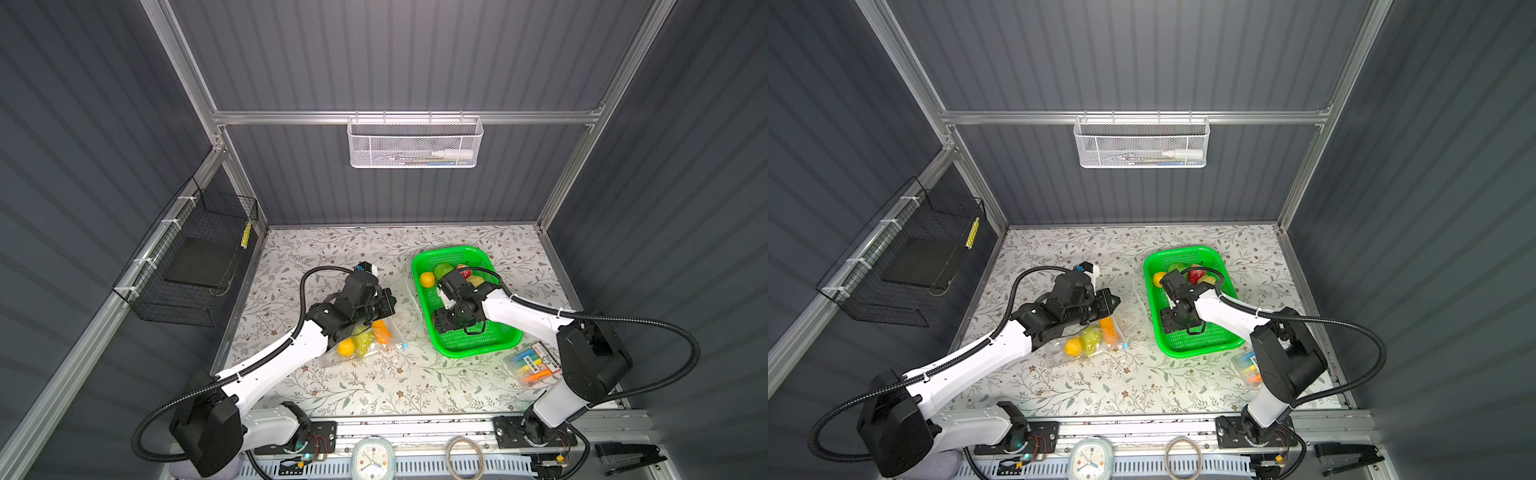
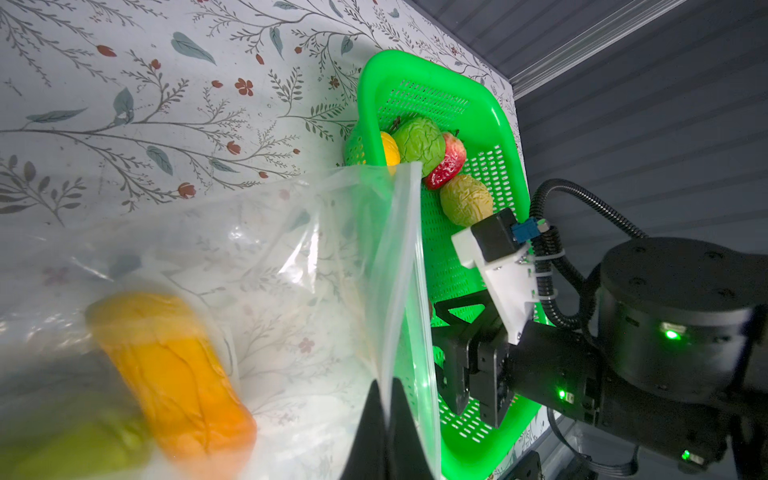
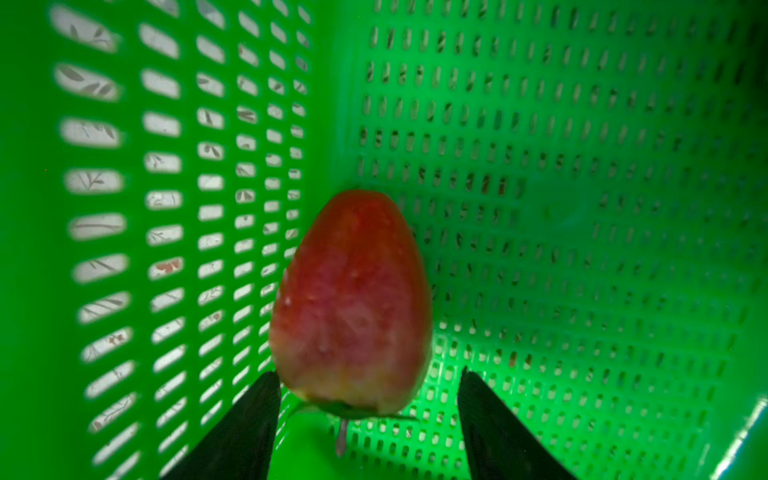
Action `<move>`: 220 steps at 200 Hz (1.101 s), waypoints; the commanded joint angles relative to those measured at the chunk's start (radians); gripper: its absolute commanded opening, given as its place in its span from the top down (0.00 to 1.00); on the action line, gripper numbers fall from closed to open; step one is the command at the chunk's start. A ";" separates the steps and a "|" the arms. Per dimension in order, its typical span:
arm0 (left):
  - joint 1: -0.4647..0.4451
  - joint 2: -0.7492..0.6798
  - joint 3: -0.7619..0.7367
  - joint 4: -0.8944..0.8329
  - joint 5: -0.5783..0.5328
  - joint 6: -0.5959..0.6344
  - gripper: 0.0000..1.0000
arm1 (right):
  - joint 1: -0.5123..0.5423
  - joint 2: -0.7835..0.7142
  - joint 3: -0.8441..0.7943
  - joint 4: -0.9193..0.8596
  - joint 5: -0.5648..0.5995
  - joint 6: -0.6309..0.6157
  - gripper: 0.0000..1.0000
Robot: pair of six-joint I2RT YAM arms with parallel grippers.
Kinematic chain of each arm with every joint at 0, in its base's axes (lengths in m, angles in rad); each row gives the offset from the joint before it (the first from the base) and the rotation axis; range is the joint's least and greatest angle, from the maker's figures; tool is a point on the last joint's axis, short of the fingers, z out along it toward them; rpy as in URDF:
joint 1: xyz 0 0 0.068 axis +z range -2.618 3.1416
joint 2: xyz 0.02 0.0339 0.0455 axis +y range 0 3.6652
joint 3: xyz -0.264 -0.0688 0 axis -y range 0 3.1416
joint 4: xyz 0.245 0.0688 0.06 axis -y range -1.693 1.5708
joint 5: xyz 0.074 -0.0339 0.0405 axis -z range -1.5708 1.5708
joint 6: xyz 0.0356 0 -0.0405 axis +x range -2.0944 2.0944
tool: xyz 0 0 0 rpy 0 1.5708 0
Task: Place the food in the zip-top bag and seal the zipper
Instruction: 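Move the right gripper back to the basket and grasp the red pear, then lift the red pear and carry it into the open bag, then release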
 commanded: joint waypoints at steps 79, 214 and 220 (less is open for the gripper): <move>-0.007 -0.023 -0.020 -0.026 -0.022 0.011 1.00 | 0.001 0.069 0.014 0.038 0.044 0.009 0.29; -0.007 -0.035 -0.011 -0.039 -0.028 0.013 1.00 | -0.009 0.138 0.042 0.114 0.108 -0.033 0.23; -0.006 -0.035 -0.011 -0.041 -0.028 0.013 1.00 | -0.010 0.140 0.042 0.119 0.105 -0.032 0.24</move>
